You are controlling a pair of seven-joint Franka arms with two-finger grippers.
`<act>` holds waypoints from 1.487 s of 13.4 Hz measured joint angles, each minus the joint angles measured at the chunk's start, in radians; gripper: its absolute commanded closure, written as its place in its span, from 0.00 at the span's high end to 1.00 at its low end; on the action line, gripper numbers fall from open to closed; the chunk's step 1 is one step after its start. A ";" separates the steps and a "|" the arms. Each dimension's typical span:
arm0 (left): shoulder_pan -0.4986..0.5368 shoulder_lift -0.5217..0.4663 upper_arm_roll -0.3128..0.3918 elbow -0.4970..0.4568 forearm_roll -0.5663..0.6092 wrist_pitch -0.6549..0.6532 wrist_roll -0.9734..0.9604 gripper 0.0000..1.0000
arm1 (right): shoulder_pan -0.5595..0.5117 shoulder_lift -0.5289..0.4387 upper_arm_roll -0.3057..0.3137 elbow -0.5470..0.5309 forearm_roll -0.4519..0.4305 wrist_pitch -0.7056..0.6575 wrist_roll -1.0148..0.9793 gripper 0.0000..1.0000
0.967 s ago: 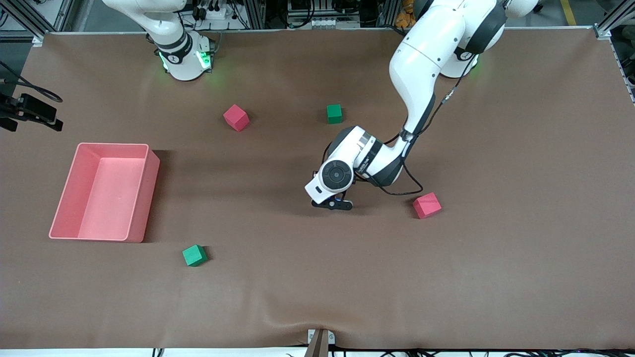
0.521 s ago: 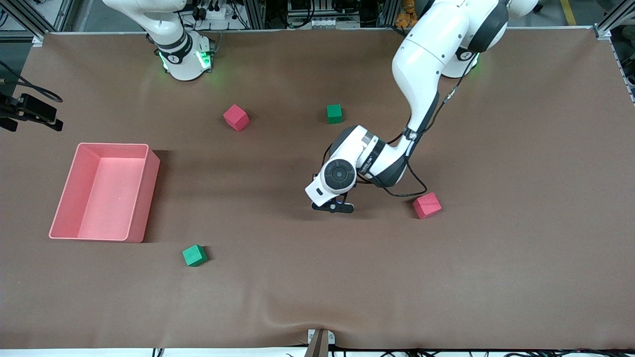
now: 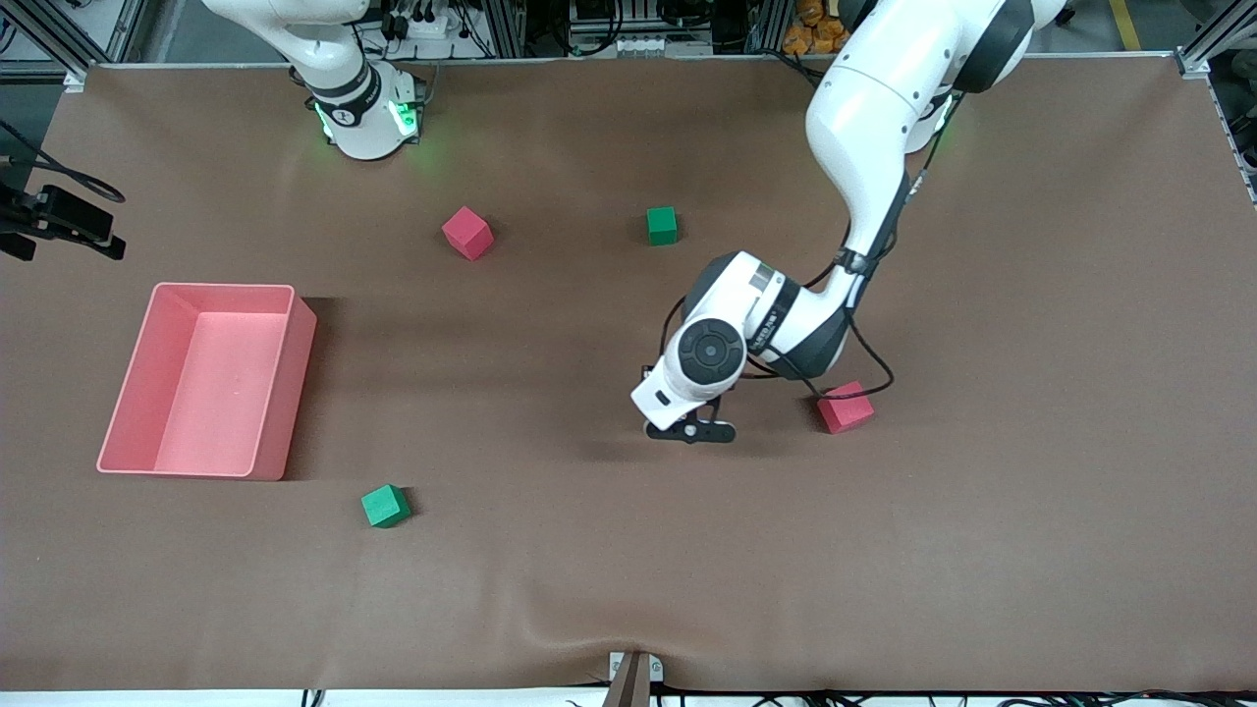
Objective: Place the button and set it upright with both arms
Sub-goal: 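Lift the button with the left gripper and rotate it cap-up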
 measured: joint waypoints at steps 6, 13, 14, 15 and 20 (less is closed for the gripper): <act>-0.070 -0.046 0.024 0.003 0.267 0.000 -0.126 0.00 | 0.004 0.000 0.003 0.001 0.001 0.001 0.000 1.00; -0.164 -0.114 0.027 -0.001 0.452 0.000 -0.555 0.00 | 0.004 0.000 0.004 0.001 0.002 0.001 0.000 1.00; -0.183 -0.114 0.027 -0.005 0.484 0.000 -0.629 0.00 | 0.004 0.000 0.004 0.001 0.002 0.001 0.000 1.00; -0.201 -0.114 0.027 -0.009 0.516 0.000 -0.708 0.00 | 0.004 0.000 0.005 0.001 0.002 0.001 0.000 1.00; -0.261 -0.098 0.027 -0.045 0.677 0.000 -1.104 0.00 | 0.004 0.000 0.005 0.001 0.002 0.002 0.000 1.00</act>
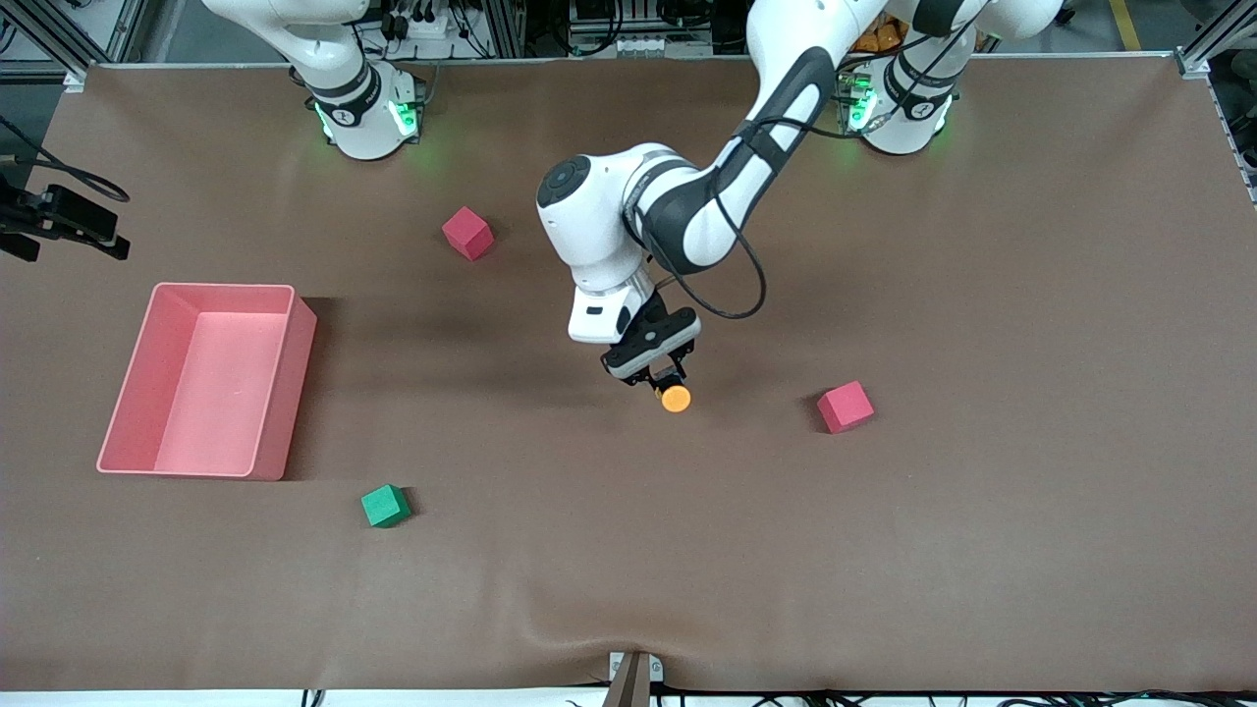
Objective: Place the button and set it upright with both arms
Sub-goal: 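Lift the button with the left gripper and rotate it cap-up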
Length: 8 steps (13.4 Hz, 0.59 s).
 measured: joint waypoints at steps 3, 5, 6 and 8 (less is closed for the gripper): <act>-0.028 0.037 0.001 -0.013 0.094 -0.014 -0.205 0.00 | 0.000 0.000 0.000 0.000 0.000 0.000 0.000 1.00; -0.053 0.064 0.001 -0.015 0.153 -0.064 -0.312 0.00 | 0.000 0.000 0.000 0.000 0.000 0.000 0.000 1.00; -0.065 0.076 0.002 -0.015 0.197 -0.095 -0.364 0.00 | 0.000 0.000 0.000 0.000 0.000 0.000 0.000 1.00; -0.082 0.098 0.002 -0.017 0.247 -0.139 -0.412 0.00 | 0.000 0.000 0.000 0.000 0.000 0.000 0.000 1.00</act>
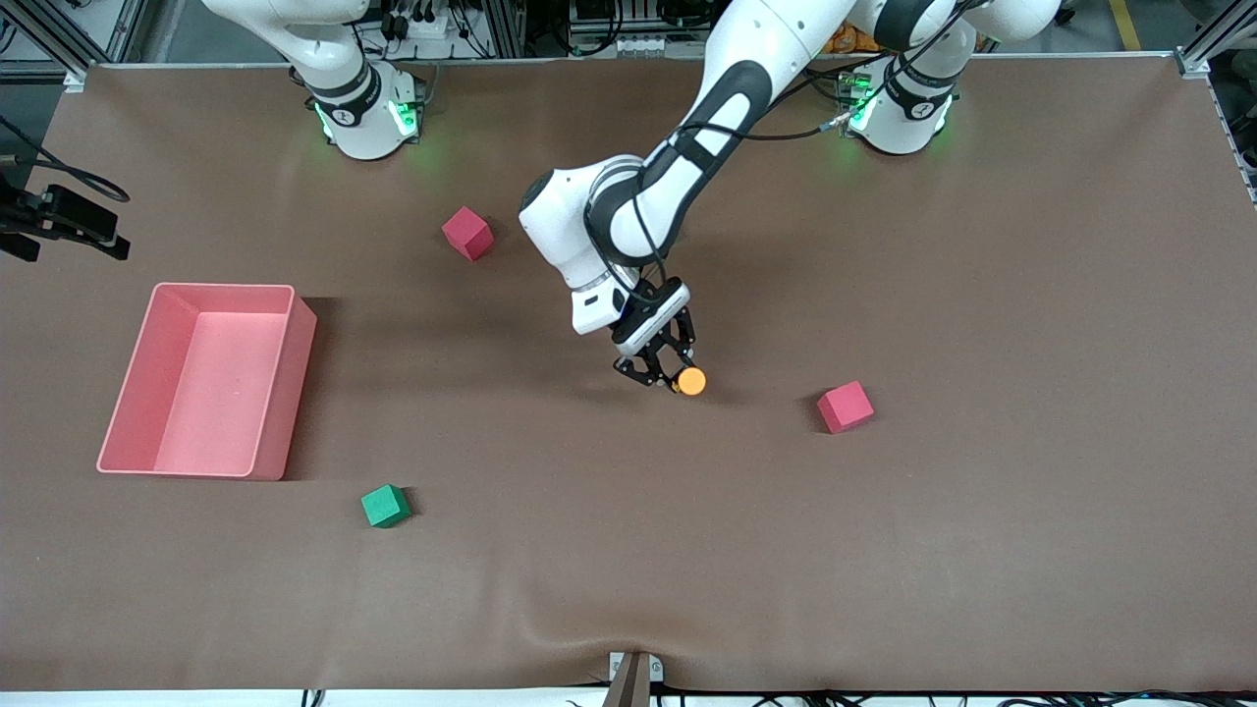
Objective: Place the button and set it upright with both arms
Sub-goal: 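Lift the button with the left gripper and rotate it cap-up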
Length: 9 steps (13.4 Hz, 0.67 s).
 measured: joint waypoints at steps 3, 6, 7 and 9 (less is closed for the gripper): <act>-0.020 0.039 0.003 0.000 0.068 -0.048 -0.066 0.00 | 0.000 0.000 0.000 0.000 0.000 0.000 0.000 1.00; -0.040 0.080 0.004 0.000 0.109 -0.076 -0.199 0.00 | 0.000 0.000 0.000 0.000 0.000 0.000 0.000 1.00; -0.049 0.089 0.005 0.000 0.119 -0.082 -0.248 0.00 | 0.000 0.000 0.000 0.000 0.000 0.000 0.000 1.00; -0.072 0.099 0.012 0.000 0.160 -0.096 -0.312 0.00 | 0.000 0.000 0.000 0.000 0.000 0.000 0.000 1.00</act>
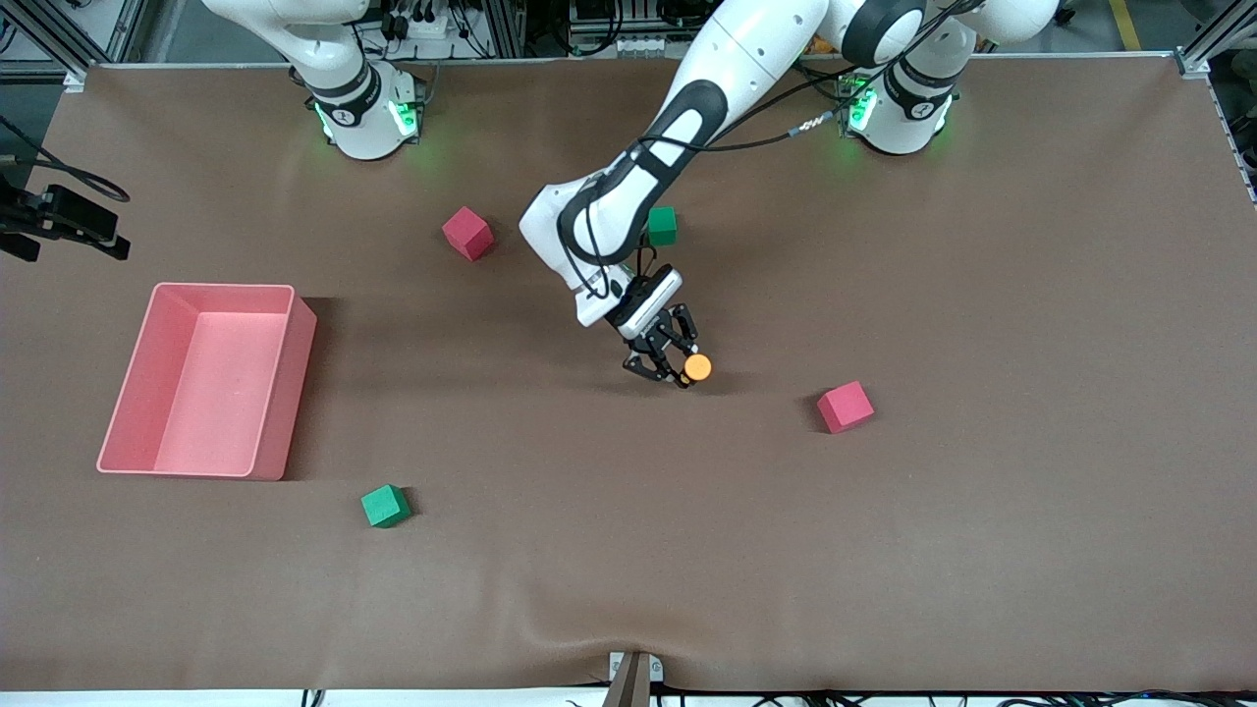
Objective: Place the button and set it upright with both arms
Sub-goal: 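Lift the button with the left gripper and rotate it cap-up, then lower the upright button onto the table and open the left gripper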
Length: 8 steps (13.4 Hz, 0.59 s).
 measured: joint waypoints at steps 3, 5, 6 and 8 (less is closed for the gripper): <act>-0.030 0.009 0.014 0.001 0.019 -0.011 -0.047 0.00 | 0.000 0.000 0.000 0.000 0.000 0.000 0.000 1.00; -0.037 0.017 0.015 0.002 0.020 -0.011 -0.085 0.00 | 0.000 0.000 0.000 0.000 0.000 0.000 0.000 1.00; -0.039 0.025 0.016 0.002 0.022 -0.011 -0.096 0.00 | 0.000 0.000 0.000 0.000 0.000 0.000 0.000 1.00; -0.043 0.047 0.017 0.007 0.026 -0.011 -0.103 0.00 | 0.000 0.000 0.000 0.000 0.000 0.000 0.000 1.00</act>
